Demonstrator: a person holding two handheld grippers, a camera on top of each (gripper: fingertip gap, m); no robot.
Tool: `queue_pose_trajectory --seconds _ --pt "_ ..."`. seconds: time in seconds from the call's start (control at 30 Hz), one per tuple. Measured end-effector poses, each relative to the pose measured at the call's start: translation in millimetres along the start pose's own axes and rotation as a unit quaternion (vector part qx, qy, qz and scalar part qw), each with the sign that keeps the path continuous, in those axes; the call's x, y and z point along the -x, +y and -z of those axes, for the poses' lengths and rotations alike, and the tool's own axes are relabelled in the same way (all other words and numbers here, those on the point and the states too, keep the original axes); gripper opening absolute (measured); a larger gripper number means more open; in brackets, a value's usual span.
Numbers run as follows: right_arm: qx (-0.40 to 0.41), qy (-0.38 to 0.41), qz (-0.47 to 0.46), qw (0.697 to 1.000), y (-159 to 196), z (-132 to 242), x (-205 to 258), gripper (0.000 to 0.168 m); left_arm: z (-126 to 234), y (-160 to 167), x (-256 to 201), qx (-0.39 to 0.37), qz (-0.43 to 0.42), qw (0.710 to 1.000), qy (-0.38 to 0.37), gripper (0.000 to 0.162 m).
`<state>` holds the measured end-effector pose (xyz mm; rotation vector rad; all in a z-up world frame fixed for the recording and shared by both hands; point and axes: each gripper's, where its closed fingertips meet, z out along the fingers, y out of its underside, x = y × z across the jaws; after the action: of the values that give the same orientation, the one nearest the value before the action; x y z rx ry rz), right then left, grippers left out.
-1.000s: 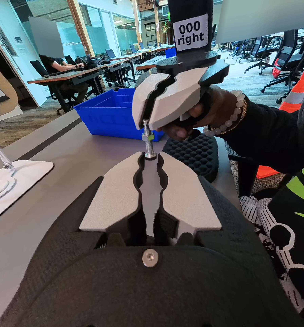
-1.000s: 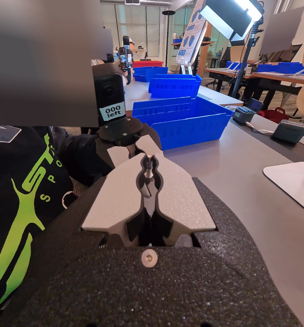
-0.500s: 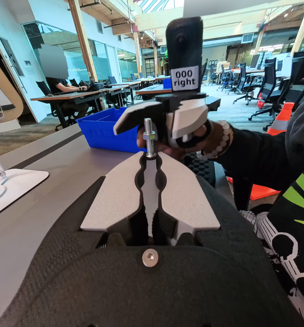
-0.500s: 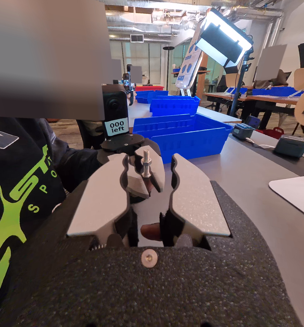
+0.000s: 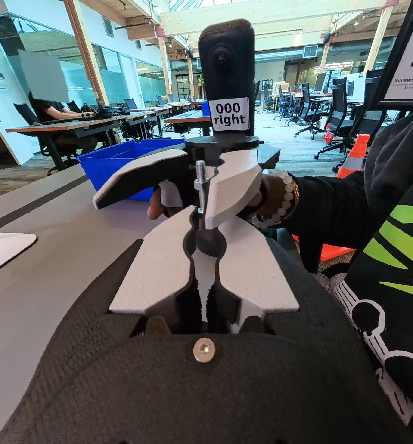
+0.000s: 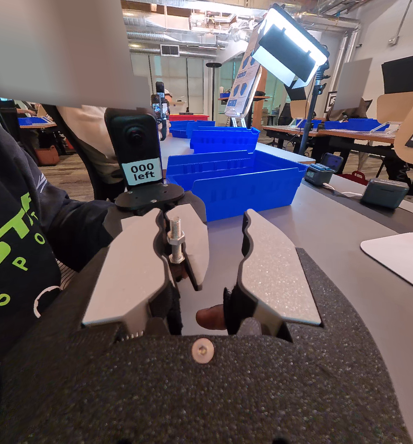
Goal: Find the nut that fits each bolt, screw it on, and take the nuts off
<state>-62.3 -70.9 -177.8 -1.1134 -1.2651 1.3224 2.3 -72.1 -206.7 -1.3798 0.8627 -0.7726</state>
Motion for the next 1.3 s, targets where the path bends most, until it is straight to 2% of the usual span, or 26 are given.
queue_pose_trajectory --seconds 0.4,0.6,0.67,0.73,0.83,0.9,0.97,1.1,1.2,1.3 --pt "0.001 -0.018 0.012 1.000 -4.1 8.6 1.6 0.060 5.1 -7.5 -2.9 -0.026 0.004 0.999 0.018 0.010" --pt "-0.027 -0.044 0.013 0.999 -12.9 21.8 1.7 0.053 9.5 -12.4 -1.1 -0.042 0.010 0.999 0.018 0.010" --pt "-0.033 -0.051 0.016 0.998 -14.4 27.0 0.9 0.047 10.5 -13.2 0.4 -0.045 0.012 0.999 0.015 0.010" --pt "-0.040 -0.046 0.021 0.998 -16.1 31.6 -2.6 0.030 10.9 -13.3 0.4 -0.046 0.012 0.999 0.016 0.010" --pt "-0.053 -0.057 0.019 0.997 -20.3 36.4 -1.0 0.025 9.9 -10.8 1.0 -0.039 0.010 0.999 0.013 0.010" --pt "-0.058 -0.072 0.018 0.996 -22.2 36.2 4.5 0.031 9.2 -9.0 1.9 -0.035 0.010 0.999 0.010 0.010" --pt "-0.049 -0.080 0.018 0.995 -19.7 31.5 9.8 0.044 8.5 -7.5 2.2 -0.031 0.010 0.999 0.008 0.010" --pt "-0.011 -0.060 0.032 0.998 -7.8 15.5 12.1 0.063 4.9 -2.7 -0.8 -0.018 0.005 1.000 0.010 0.010" --pt "0.011 -0.048 0.034 0.998 0.0 6.9 12.6 0.071 2.1 1.2 -4.8 -0.007 -0.002 1.000 0.016 0.010" --pt "0.017 -0.045 0.030 0.998 2.4 4.1 12.5 0.071 0.4 4.3 -7.9 0.002 -0.010 1.000 0.020 0.010"
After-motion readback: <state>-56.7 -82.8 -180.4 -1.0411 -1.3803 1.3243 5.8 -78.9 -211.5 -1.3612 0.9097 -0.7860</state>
